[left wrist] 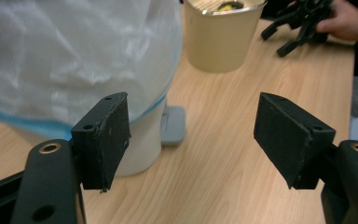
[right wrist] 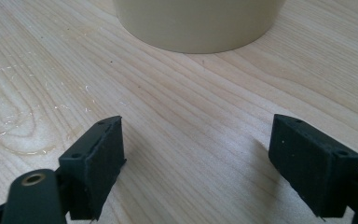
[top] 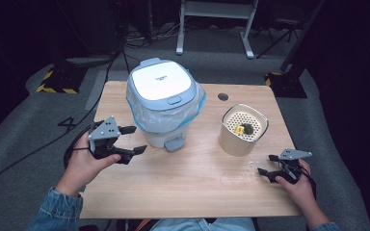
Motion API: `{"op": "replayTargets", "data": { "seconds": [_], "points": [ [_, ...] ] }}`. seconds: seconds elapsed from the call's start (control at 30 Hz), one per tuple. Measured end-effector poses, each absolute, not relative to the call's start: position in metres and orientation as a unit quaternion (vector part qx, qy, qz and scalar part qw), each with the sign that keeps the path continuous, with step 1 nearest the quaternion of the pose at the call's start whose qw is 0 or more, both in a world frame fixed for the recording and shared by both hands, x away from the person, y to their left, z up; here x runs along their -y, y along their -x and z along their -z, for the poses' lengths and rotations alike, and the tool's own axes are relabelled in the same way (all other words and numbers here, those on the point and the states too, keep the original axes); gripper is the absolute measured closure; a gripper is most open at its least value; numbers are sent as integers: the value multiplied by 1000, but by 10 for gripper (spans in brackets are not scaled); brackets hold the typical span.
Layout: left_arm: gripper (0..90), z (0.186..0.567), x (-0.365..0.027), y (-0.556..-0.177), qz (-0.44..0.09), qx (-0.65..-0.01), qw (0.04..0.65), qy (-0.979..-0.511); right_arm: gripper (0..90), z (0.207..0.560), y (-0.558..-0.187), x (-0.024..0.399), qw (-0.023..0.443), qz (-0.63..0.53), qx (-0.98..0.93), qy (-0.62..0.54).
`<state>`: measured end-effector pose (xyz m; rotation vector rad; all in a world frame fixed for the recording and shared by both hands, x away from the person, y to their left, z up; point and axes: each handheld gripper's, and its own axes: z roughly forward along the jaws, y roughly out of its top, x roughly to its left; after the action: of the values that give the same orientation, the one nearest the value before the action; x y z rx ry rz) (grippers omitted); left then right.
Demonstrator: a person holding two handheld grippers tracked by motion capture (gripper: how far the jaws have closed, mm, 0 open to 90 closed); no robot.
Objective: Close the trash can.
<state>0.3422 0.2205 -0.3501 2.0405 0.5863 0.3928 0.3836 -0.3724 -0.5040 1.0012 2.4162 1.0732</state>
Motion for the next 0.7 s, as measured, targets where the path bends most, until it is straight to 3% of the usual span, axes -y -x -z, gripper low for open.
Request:
{"op": "replayTargets", "data": {
  "seconds": [0.7],
  "points": [
    [249, 453, -231, -341, -139, -298, 419, -846, 184, 504, -383, 372, 156, -375, -844, -350]
  ]
}}
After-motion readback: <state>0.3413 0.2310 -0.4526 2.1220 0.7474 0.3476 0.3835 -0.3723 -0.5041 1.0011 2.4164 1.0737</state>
